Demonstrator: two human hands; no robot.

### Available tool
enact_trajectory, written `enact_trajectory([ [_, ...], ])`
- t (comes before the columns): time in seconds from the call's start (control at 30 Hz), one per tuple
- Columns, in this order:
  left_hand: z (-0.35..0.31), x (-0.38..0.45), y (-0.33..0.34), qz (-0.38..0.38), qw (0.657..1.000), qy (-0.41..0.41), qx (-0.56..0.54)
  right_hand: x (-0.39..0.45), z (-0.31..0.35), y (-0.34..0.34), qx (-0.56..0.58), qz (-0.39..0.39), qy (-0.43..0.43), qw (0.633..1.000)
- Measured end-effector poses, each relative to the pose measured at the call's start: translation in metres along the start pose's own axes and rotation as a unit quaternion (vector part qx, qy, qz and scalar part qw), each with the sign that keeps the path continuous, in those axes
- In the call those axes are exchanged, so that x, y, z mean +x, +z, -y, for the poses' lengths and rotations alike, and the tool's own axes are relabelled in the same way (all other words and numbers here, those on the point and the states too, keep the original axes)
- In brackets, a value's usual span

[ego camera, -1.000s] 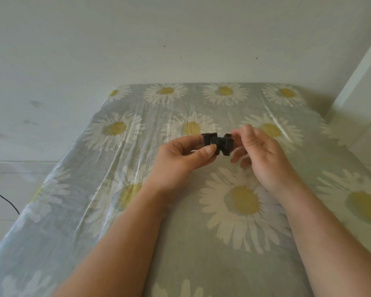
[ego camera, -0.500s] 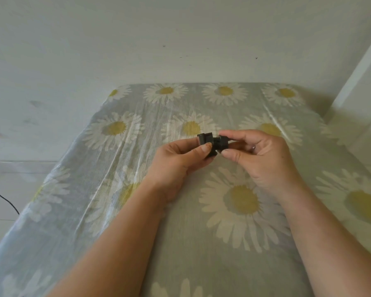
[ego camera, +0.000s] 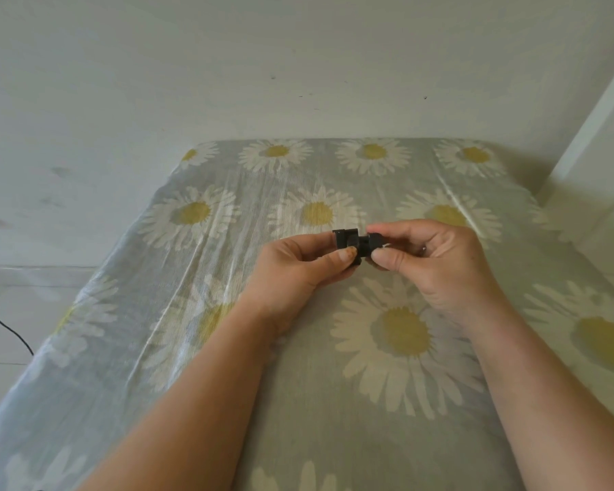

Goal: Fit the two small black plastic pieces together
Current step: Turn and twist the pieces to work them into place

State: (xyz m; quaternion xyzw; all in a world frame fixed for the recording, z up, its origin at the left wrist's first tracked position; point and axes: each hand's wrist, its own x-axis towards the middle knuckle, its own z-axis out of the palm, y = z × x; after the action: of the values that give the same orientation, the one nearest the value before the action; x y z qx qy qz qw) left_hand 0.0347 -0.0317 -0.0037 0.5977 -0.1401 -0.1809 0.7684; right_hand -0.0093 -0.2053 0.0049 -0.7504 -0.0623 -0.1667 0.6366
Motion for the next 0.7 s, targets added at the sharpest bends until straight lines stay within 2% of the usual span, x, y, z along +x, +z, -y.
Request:
enact_trajectory([
  [0.33, -0.0024, -0.0060, 0.0005, 0.008, 0.987, 0.031, 0.157, 0.0009, -0.0023, -0.0071, 0.123, 0.036, 0.100, 0.987],
  [0.5, -0.0005, -0.0069, 0.0066, -0.007, 0.988, 0.046, 0.149, 0.0023, -0.0015, -0.0054, 0.154, 0.015, 0.128, 0.980],
  [0.7, 0.0042, -0.0030, 0.0083, -0.026, 0.998, 0.016, 0.058, 0.0014, -0.0032, 0.0013, 0.144, -0.022, 0.094, 0.985],
])
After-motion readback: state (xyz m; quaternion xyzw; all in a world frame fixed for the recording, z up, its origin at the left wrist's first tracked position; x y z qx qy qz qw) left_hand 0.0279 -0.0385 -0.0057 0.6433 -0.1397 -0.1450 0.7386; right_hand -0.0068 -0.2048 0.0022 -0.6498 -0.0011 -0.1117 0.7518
